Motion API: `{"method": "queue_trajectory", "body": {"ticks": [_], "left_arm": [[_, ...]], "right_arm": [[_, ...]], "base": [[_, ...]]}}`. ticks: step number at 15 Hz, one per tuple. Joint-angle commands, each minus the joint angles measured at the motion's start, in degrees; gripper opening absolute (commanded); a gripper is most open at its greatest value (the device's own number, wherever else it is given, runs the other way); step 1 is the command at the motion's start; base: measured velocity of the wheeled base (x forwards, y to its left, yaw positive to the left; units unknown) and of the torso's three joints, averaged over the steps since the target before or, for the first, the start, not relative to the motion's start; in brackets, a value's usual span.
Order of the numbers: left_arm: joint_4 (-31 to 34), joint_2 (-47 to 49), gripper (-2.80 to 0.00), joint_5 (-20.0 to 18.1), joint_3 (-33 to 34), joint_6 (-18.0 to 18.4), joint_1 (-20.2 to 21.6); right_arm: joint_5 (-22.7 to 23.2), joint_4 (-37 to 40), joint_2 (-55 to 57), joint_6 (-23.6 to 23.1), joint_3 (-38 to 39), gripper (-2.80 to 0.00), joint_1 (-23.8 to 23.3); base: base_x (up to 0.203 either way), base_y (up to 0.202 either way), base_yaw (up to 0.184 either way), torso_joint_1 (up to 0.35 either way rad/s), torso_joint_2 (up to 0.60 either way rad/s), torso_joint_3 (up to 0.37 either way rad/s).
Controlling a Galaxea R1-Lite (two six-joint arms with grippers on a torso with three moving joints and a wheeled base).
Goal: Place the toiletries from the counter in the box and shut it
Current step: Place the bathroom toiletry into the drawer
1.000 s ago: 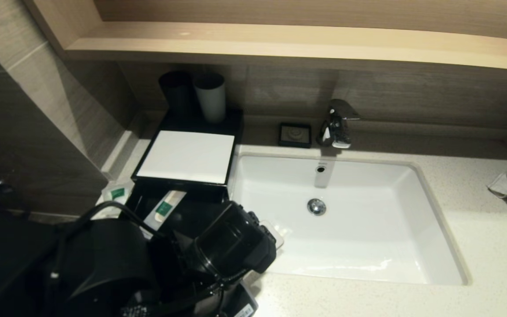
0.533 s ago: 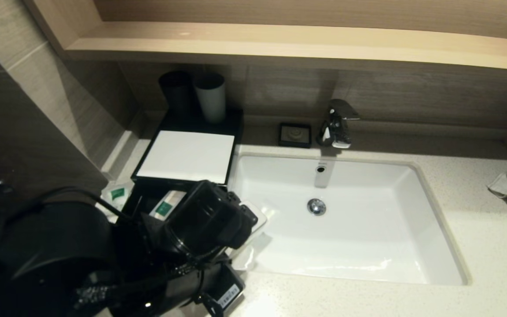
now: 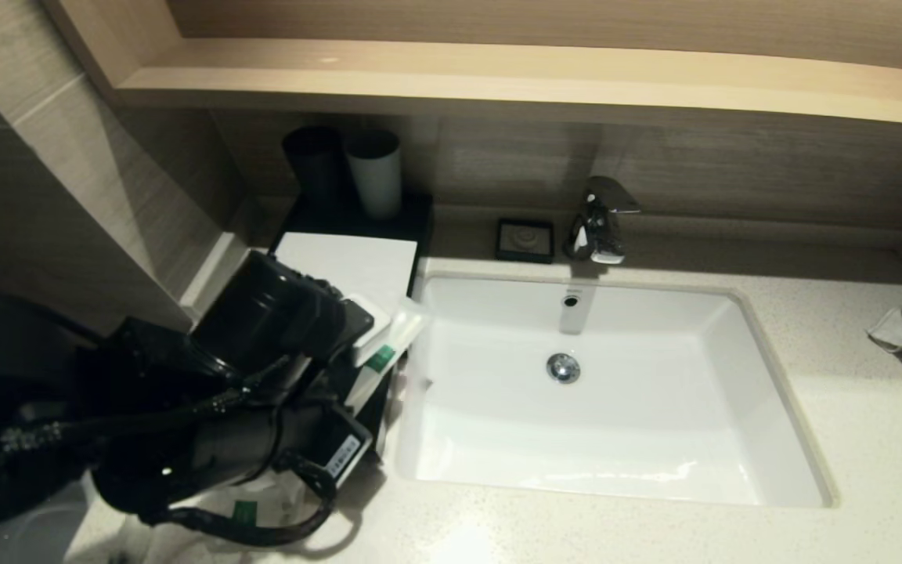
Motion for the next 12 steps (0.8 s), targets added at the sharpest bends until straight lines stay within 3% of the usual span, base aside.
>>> {"method": "queue_trajectory", "body": {"ticks": [1,5,12], "left_arm": [[0.1,-1.7,-2.80,0.1,-0.2,0.0,2.6],[2.4,-2.7,-2.80,0.0,-0.8,0.1,8.5],[16.0,-3.0,-2.80,-0.6,-8.9,-0.2,16.2]], "right_arm": [[0.0,0.0,0.0,0.0,0.0,-2.80,0.0],[0.0,0.0,0.0,0.0,0.0,-2.80,0.0],[0.0,0.0,0.0,0.0,0.0,-2.80,0.0]], "base": [[0.000,0.000,0.000,0.000,0.00,0.000],[0.000,0.000,0.000,0.000,0.00,0.000],[0.000,0.000,0.000,0.000,0.00,0.000]]}}
